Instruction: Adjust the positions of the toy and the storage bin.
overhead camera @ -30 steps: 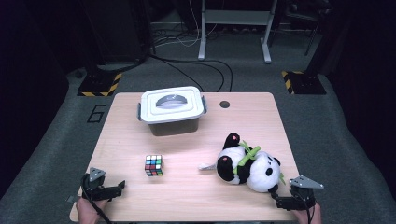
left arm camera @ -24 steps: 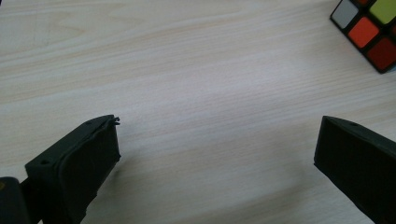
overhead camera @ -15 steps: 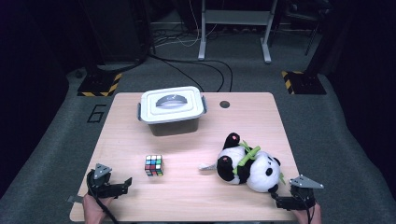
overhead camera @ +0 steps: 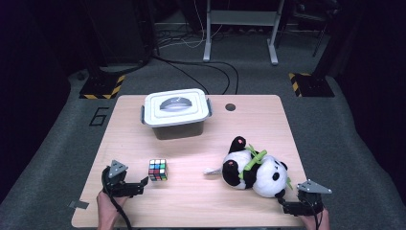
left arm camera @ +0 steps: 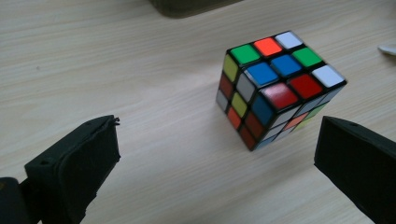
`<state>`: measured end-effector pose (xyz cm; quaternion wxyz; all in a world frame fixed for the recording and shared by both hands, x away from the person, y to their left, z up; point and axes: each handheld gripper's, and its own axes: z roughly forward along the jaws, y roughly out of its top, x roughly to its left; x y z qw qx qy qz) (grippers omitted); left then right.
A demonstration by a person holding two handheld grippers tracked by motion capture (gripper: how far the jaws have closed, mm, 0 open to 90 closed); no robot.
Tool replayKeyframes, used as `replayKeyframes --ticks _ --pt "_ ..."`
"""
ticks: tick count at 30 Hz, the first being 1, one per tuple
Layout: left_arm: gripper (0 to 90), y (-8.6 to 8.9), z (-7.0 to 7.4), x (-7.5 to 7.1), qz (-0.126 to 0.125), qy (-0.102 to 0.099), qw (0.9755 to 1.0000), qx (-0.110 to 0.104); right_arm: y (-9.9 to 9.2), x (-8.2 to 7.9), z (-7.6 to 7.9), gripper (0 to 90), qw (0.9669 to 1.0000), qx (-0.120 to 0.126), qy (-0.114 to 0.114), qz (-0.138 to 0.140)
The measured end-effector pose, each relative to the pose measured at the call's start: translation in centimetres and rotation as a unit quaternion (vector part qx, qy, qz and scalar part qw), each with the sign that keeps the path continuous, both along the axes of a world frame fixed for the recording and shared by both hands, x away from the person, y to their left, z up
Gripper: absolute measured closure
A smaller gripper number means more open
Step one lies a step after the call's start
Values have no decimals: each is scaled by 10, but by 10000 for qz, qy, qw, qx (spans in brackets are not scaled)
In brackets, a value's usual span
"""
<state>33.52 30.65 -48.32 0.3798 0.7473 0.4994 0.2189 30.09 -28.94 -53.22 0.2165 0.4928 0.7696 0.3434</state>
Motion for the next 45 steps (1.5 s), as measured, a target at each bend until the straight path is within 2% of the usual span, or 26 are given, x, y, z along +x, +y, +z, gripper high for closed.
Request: replayKeyframes --ticks 5,12,17,26,31,34,40,45 --pt "0 -14 5 6 -117 -88 9999 -38 0 0 0 17 10000 -9 34 16" --pt "0 -34 7 15 -295 -94 9995 -24 0 0 0 17 10000 -8 34 9" --pt "0 -44 6 22 -324 -85 9994 1 0 0 0 17 10000 -7 34 10" --pt "8 -59 -8 34 -104 100 9998 154 0 0 0 18 10000 -6 19 1" --pt "60 -61 -12 36 33 101 9998 160 0 -1 0 19 10000 8 1 -35" --pt "129 -62 -15 37 66 38 9998 195 0 0 0 19 10000 -11 15 -22" --pt "157 -66 -24 38 100 67 9998 185 0 0 0 20 10000 -7 1 -33" --pt "179 -66 -31 37 231 93 9997 78 0 0 0 20 10000 -6 -1 -39"
